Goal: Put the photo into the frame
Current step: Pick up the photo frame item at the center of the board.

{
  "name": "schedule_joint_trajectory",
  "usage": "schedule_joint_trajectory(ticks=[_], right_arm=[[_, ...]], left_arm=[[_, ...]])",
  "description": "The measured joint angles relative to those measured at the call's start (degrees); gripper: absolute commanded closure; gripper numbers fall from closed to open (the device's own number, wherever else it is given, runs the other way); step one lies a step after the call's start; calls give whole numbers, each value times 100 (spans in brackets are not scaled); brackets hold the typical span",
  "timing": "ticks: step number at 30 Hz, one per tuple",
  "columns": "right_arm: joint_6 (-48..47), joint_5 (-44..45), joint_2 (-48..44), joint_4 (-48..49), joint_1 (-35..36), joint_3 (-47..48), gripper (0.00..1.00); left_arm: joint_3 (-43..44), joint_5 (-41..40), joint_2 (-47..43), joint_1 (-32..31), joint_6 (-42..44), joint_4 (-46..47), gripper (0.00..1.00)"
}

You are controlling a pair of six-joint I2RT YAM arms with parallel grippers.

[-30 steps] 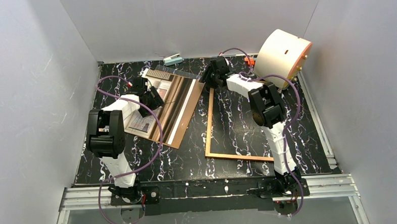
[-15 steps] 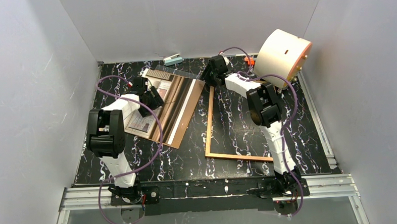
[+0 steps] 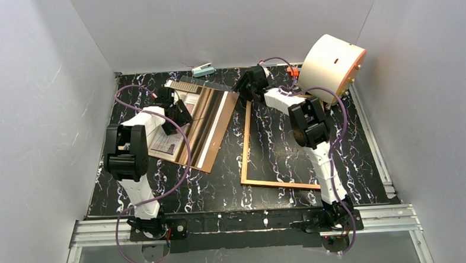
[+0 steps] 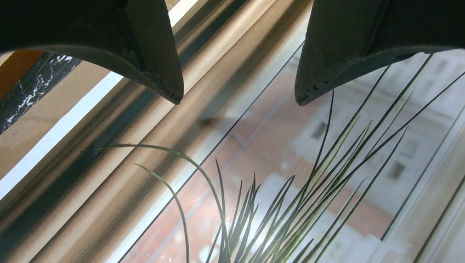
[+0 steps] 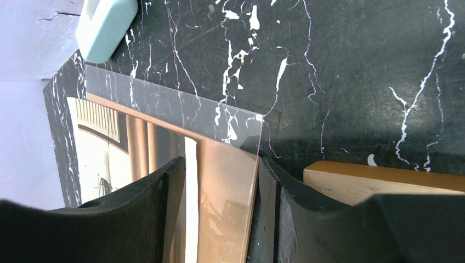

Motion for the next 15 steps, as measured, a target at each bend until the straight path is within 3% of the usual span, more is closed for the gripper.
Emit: schedule_joint_trajectory(ticks=[15], right_arm=[[-11,535,129,262,44,109,38]], left_arm=[[205,-7,68,-2,208,-203,27]])
